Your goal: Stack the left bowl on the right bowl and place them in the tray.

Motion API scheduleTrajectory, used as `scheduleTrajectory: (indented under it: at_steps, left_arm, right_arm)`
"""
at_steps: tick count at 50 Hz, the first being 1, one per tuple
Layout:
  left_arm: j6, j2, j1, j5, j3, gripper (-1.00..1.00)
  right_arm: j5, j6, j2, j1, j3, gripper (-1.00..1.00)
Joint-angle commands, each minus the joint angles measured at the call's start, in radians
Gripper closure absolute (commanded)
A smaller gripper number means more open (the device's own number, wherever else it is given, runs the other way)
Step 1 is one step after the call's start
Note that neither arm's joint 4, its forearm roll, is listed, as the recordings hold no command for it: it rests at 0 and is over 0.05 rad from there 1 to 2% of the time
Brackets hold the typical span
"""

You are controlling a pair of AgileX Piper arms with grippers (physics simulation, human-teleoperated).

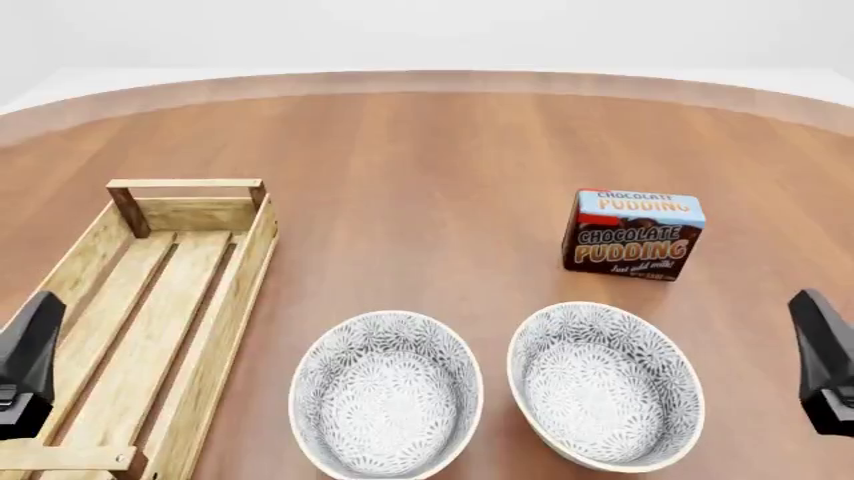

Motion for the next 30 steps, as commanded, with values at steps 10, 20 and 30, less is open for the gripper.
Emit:
scheduleTrajectory:
  at_steps: [10, 20, 30]
  left_arm:
    - [0.0, 0.0, 0.0, 0.0, 0.0, -1.0]
    - [0.0, 0.0, 0.0, 0.0, 0.0, -1.0]
    - [0.0, 0.0, 0.0, 0.0, 0.0, -1.0]
  right_arm:
    - [0.079, 0.024, -0.01, -0.01, -0.091, -1.0]
    - [0.142, -0.003, 0.31, 0.177, -0.36, -1.0]
    - [0.206, 0.028, 0.651, 0.385, -0.604, -1.0]
